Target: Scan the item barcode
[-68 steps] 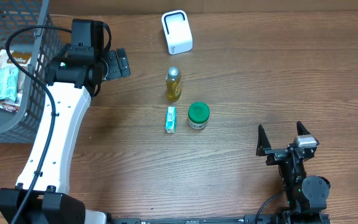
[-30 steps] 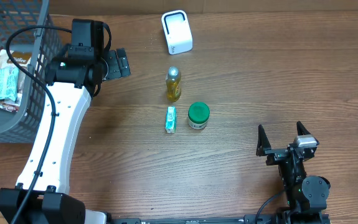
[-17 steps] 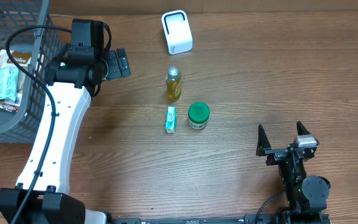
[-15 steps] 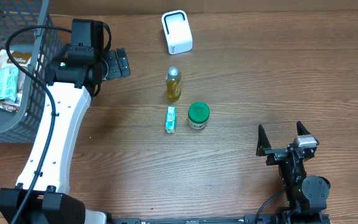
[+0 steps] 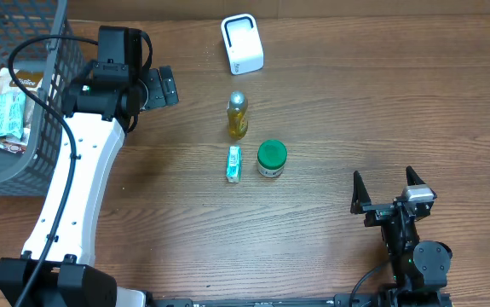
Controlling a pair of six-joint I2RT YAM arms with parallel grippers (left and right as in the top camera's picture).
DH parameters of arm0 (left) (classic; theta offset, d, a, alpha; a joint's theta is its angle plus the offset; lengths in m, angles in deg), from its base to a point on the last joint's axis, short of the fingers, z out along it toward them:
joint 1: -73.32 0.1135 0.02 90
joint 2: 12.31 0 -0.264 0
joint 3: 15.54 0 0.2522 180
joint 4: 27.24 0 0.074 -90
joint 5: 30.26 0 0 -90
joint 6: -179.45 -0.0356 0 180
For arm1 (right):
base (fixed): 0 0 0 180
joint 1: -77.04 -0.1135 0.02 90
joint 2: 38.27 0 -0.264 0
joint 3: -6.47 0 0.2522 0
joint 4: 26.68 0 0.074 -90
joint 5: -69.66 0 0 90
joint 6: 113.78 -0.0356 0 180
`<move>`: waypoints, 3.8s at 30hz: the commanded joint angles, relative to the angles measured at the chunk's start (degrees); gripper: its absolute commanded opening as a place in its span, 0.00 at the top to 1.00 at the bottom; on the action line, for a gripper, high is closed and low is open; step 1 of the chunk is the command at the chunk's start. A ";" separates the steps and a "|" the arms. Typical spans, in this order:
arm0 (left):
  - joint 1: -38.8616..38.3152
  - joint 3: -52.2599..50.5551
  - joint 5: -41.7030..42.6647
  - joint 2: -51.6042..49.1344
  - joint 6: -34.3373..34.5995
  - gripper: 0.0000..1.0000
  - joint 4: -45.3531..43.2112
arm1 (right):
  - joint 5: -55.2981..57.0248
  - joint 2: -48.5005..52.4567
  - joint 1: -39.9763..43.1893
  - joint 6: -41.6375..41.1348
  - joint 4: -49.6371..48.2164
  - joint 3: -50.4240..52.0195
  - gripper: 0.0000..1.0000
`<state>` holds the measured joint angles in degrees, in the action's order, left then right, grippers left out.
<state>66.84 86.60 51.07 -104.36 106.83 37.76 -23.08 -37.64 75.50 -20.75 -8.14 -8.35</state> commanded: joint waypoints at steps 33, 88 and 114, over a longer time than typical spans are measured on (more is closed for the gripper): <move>0.09 0.59 -0.33 0.46 -1.09 0.00 -0.07 | 0.13 -0.24 -0.28 0.04 -0.13 0.61 0.00; 36.15 32.74 -1.81 -17.40 -38.23 0.01 1.62 | 0.13 -0.24 -0.28 0.04 -0.13 0.61 0.00; 38.97 32.74 -0.28 -43.04 -42.10 0.00 6.21 | 0.13 -0.24 -0.28 0.04 -0.13 0.61 0.00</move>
<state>104.98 119.21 49.72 -145.50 66.42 44.14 -23.06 -37.62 75.50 -20.75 -8.14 -8.35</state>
